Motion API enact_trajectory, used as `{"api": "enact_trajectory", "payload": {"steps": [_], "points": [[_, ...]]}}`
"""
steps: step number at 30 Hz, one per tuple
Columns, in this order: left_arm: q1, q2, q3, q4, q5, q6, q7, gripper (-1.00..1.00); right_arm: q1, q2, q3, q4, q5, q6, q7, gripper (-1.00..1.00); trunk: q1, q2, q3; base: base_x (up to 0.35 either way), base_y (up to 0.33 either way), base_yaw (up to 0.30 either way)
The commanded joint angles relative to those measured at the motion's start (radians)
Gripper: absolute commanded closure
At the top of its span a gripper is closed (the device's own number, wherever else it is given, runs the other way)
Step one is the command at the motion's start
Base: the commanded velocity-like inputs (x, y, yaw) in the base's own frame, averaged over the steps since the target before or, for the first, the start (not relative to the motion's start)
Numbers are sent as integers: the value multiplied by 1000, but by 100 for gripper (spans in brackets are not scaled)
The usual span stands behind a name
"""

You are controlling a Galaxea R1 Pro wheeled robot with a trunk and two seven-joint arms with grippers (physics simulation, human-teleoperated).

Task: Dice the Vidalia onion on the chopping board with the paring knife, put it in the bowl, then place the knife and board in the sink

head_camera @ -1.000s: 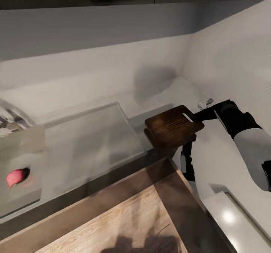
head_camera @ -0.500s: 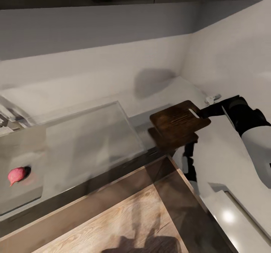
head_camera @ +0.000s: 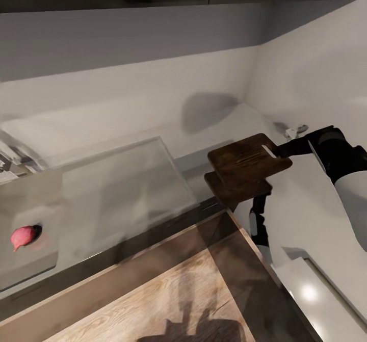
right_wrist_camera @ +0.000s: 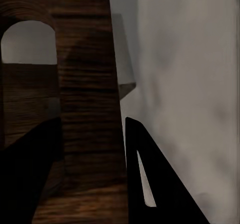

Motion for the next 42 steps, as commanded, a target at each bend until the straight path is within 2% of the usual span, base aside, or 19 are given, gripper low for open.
{"api": "enact_trajectory", "payload": {"steps": [1, 15, 16, 42], "points": [[0, 0, 0, -2, 0, -2, -2, -100, -1, -1, 4, -7, 10, 7, 9, 100, 1, -2, -1, 0, 0, 0], [1, 1, 2, -2, 1, -2, -1, -100, -1, -1, 5, -86, 8, 80, 9, 100, 1, -2, 4, -105, 58, 9], [1, 1, 2, -2, 1, -2, -1, -100, -1, -1, 5, -224, 8, 178, 9, 100, 1, -2, 5, -54, 41, 180], [1, 1, 3, -2, 1, -2, -1, -100, -1, -1, 5, -224, 10, 178, 8, 100, 1, -2, 7, -5, 4, 283]]}}
